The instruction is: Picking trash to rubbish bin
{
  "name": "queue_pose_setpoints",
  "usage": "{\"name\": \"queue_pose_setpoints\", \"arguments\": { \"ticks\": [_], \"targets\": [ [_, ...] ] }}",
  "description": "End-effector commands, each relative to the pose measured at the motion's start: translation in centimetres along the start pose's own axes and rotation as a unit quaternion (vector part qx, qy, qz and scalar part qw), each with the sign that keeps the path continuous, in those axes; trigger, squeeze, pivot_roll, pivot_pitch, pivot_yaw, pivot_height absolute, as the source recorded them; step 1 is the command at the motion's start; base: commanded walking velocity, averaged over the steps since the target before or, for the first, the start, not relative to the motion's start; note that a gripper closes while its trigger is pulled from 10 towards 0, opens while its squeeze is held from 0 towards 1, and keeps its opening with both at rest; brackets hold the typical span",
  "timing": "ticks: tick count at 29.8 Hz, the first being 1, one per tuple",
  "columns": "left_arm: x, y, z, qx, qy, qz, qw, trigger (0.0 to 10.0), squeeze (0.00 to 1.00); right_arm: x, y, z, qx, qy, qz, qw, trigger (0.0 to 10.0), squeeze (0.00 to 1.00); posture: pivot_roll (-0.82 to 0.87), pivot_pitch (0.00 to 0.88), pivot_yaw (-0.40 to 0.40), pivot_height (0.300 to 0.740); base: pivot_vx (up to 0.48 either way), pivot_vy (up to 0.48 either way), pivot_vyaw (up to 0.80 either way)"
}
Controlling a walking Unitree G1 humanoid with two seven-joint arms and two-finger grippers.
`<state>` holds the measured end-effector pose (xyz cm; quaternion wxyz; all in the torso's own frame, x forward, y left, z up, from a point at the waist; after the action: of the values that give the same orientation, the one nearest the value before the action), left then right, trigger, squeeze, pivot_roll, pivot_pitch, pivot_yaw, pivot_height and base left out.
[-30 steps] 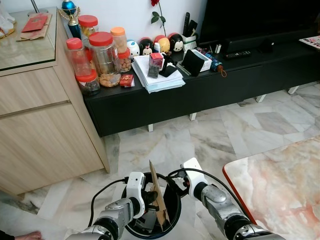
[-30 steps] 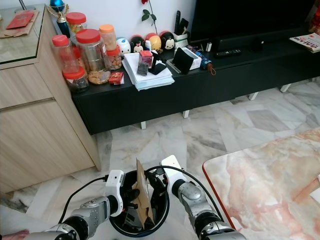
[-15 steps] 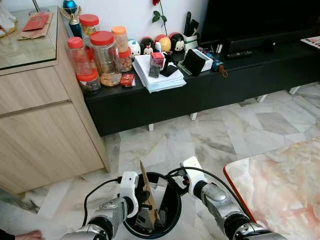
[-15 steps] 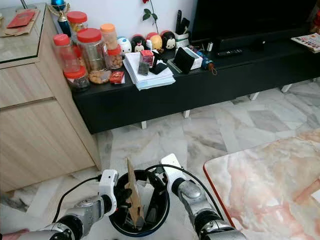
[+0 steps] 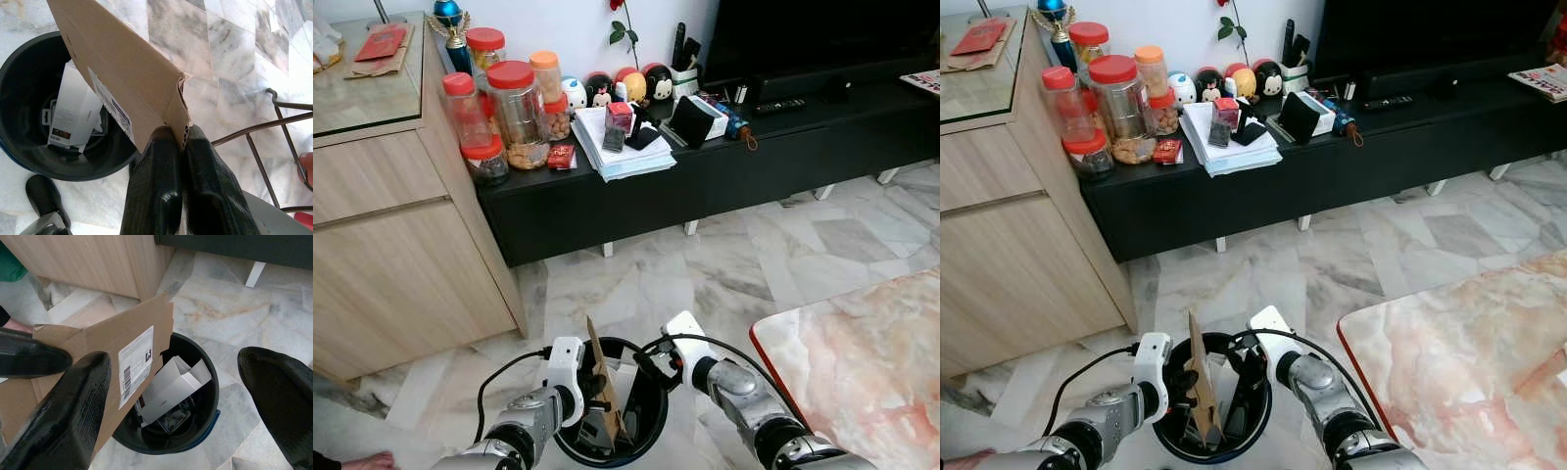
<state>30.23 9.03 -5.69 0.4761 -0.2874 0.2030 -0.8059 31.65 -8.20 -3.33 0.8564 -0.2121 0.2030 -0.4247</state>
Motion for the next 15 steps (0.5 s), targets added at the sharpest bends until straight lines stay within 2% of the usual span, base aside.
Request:
{"name": "queue_pose_setpoints", "arguments": {
  "ticks": [1,11,12,13,14,15],
  "targets": [
    [-0.14,-0.11,-0.57,-0.012,0.006,0.002,1.0,10.0,0.0,-0.27,-0.03,-0.65,-0.014,0.003,0.008,1.0,10.0,0.0,-0.07,0.097,-0.024,0.74,0.0,0.0,0.0],
    [-0.19,-0.15,-0.66,-0.014,0.01,0.002,1.0,10.0,0.0,-0.84,0.16,-0.77,-0.018,0.001,0.019,1.0,10.0,0.0,-0.06,0.096,-0.022,0.74,0.0,0.0,0.0],
    [-0.19,-0.15,-0.65,-0.014,0.01,0.001,1.0,10.0,0.19,-0.84,0.16,-0.76,-0.018,0.002,0.019,1.0,10.0,0.0,-0.06,0.096,-0.022,0.74,0.0,0.0,0.0],
    [-0.18,-0.15,-0.64,-0.014,0.01,0.001,1.0,10.0,0.19,-0.85,0.16,-0.75,-0.018,0.002,0.019,1.0,10.0,0.0,-0.06,0.096,-0.022,0.74,0.0,0.0,0.0],
    [-0.21,-0.16,-0.64,-0.014,0.01,0.002,1.0,10.0,1.0,-0.84,0.16,-0.74,-0.017,0.002,0.019,1.0,10.0,0.0,-0.06,0.096,-0.022,0.74,0.0,0.0,0.0],
    [-0.22,-0.16,-0.64,-0.014,0.011,0.002,1.0,10.0,1.0,-0.83,0.16,-0.74,-0.017,0.001,0.019,1.0,10.0,0.0,-0.06,0.096,-0.022,0.74,0.0,0.0,0.0]
  ]
}}
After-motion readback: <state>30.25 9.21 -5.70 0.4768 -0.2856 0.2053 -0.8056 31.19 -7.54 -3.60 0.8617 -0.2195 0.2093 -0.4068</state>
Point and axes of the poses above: a point about 5 cm out from each wrist's last joint towards the gripper, its own y axis pointing out of the wrist towards the gripper, its own z axis along the axis of the wrist's last joint, x = y × z, the point moved 5 cm from there along y, pointing out of the wrist towards the gripper, and after that the axes turned 10 degrees about y, right-handed, at the moved point
